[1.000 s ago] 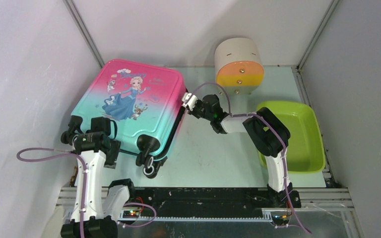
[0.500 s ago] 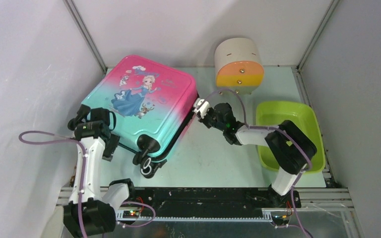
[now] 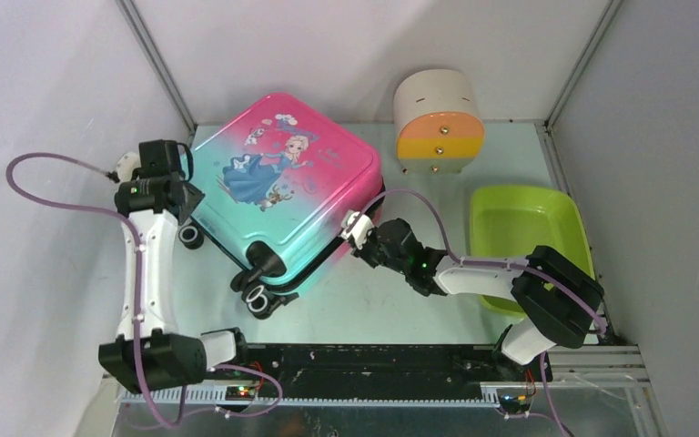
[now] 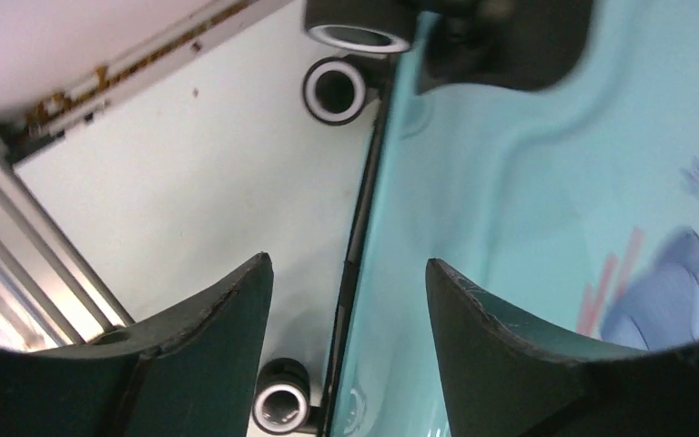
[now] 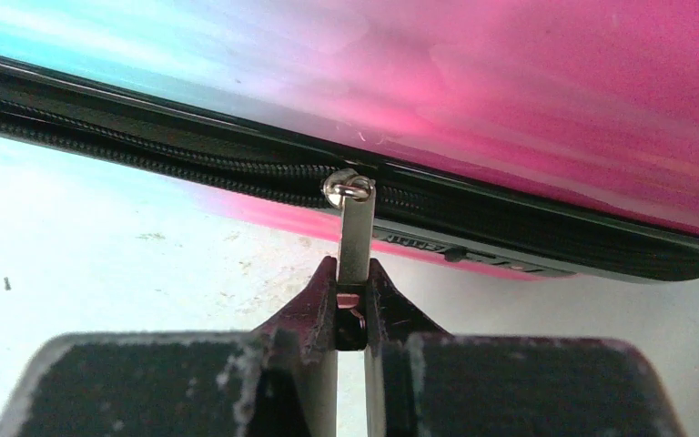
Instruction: Open, take out, and arrange the luggage
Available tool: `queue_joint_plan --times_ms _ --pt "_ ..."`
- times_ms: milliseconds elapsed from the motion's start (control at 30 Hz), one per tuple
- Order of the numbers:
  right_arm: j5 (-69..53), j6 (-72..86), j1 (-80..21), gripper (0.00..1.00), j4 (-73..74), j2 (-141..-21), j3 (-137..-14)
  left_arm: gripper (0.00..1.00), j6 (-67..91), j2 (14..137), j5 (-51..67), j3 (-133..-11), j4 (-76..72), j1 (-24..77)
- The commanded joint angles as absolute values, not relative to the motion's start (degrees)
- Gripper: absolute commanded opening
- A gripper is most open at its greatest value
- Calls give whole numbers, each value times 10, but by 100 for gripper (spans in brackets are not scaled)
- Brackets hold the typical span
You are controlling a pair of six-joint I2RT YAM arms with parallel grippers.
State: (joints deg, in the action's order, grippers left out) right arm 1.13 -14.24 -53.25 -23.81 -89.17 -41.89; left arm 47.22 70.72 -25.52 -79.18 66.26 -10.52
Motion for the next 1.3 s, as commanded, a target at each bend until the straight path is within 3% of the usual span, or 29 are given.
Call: queue_joint_plan --times_ms 0,100,267,600,800,967,1267 --pt "-2 -87 -563 0 -310 -847 -431 69 291 617 -214 -794 628 -75" --pt "16 -54 -557 0 -321 -846 -430 70 277 522 -199 -756 610 -47" --pt "53 -36 -508 0 -307 -834 -433 69 301 472 -121 -753 619 -4" --pt "-16 -23 -400 0 -281 -826 -456 64 230 519 -191 -835 646 270" --pt "-42 -6 -405 0 -290 -834 -459 69 174 588 -251 -877 701 406" --pt "-46 -4 -407 0 -300 -841 -459 78 153 587 -221 -831 706 480" --pt "-57 -3 -402 0 -313 -839 -459 78 230 575 -225 -710 688 528"
